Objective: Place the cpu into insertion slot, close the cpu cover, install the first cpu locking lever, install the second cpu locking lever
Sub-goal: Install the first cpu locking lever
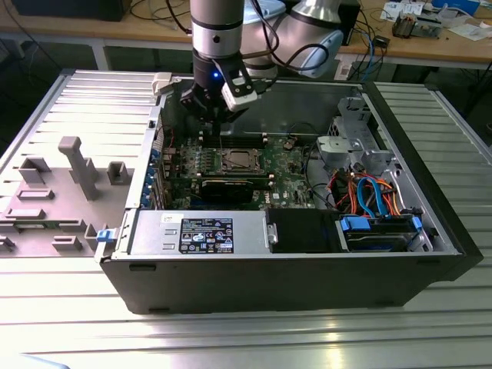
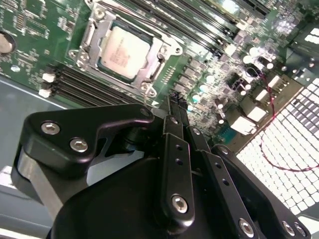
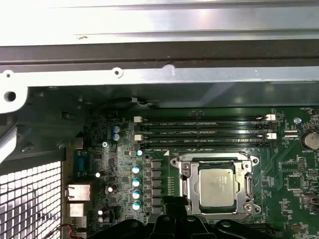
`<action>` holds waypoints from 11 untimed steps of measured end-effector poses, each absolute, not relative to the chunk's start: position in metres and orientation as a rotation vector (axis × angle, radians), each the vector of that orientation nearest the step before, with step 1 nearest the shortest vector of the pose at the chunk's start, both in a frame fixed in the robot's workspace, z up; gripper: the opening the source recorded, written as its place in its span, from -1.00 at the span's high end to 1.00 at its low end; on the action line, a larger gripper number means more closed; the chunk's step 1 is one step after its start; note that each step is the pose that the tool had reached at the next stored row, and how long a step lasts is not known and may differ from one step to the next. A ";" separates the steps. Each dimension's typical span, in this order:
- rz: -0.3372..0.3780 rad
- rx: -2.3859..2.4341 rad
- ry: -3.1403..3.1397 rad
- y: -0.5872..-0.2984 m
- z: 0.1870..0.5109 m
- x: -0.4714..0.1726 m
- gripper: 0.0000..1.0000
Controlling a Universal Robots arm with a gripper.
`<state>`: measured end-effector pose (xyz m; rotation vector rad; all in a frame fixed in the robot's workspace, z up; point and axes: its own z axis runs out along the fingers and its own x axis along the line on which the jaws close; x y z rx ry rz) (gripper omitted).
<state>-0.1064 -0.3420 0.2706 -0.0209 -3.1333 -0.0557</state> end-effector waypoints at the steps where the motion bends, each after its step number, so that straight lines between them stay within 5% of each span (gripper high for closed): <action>1: -0.056 -0.021 -3.134 -0.342 0.271 -0.108 0.79; 11: -0.056 -0.021 -3.134 -0.342 0.271 -0.112 0.79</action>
